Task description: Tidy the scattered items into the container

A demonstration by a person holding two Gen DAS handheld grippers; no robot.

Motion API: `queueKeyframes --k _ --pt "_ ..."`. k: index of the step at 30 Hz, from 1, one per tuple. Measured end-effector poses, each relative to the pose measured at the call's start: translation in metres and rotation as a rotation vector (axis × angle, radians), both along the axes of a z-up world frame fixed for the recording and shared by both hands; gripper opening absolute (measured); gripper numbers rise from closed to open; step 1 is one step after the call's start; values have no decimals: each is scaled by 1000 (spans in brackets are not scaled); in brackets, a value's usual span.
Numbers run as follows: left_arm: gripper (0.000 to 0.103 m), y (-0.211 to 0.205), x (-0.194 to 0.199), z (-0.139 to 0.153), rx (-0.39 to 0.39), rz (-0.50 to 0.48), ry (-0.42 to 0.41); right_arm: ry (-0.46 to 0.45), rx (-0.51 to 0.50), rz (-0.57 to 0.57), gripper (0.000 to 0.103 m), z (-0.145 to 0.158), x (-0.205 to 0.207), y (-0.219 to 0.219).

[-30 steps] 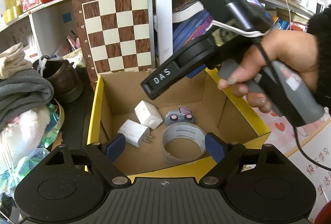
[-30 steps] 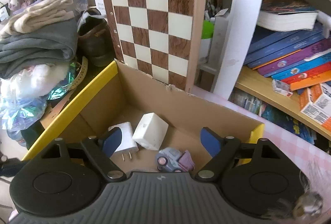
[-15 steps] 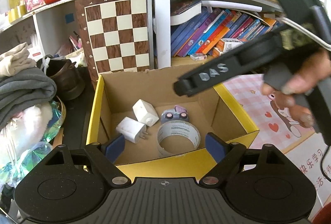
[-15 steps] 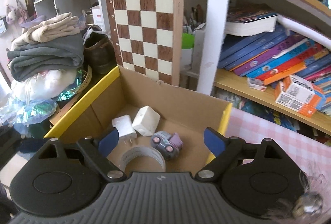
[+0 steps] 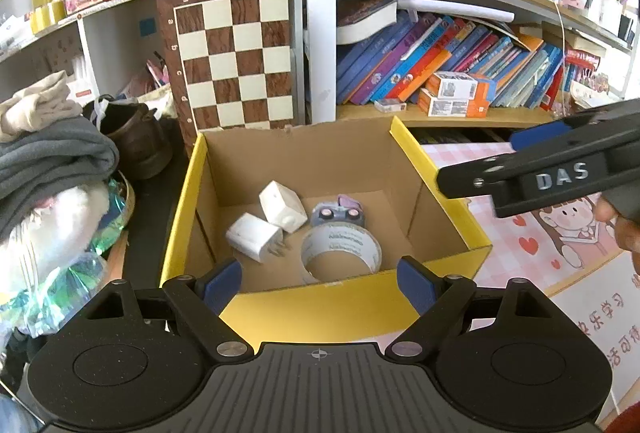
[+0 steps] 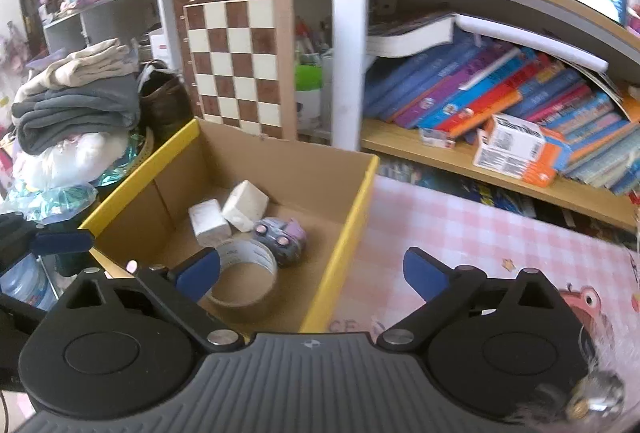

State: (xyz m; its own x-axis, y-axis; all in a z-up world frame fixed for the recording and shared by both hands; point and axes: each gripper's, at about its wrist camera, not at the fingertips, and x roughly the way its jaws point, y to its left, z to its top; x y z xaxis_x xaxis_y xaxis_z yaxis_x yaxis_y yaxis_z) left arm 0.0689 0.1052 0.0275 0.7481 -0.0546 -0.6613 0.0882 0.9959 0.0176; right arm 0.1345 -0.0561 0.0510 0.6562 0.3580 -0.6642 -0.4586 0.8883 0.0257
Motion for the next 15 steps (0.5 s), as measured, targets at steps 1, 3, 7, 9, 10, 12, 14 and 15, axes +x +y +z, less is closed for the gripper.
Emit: queueKeyframes --k 1,3,7,9,10,12,14,15 --pt "87 -1 -1 0 1 1 1 -1 1 -7 100 -1 -3 -3" --pt "87 -4 -3 -1 6 4 -3 -6 -1 -21 100 -3 -9 -9" --pt "87 -7 -4 -2 -7 43 -8 -20 -19 -55 101 -9 -19 -17" --pt "88 -7 -3 -3 -15 67 -6 -29 -27 -75 101 -12 -24 -21" --pt "88 -8 -3 -4 -16 79 -5 -33 -29 -84 101 -13 -26 -23" --pt "88 -10 -3 -5 -14 100 -4 -40 -33 -101 103 -16 -31 -27" --pt "88 -13 -3 -7 2 115 -5 -45 -30 -117 103 -18 -36 -31" --pt "88 -15 -3 -8 8 121 -5 -45 -28 -122 103 -19 -38 -33"
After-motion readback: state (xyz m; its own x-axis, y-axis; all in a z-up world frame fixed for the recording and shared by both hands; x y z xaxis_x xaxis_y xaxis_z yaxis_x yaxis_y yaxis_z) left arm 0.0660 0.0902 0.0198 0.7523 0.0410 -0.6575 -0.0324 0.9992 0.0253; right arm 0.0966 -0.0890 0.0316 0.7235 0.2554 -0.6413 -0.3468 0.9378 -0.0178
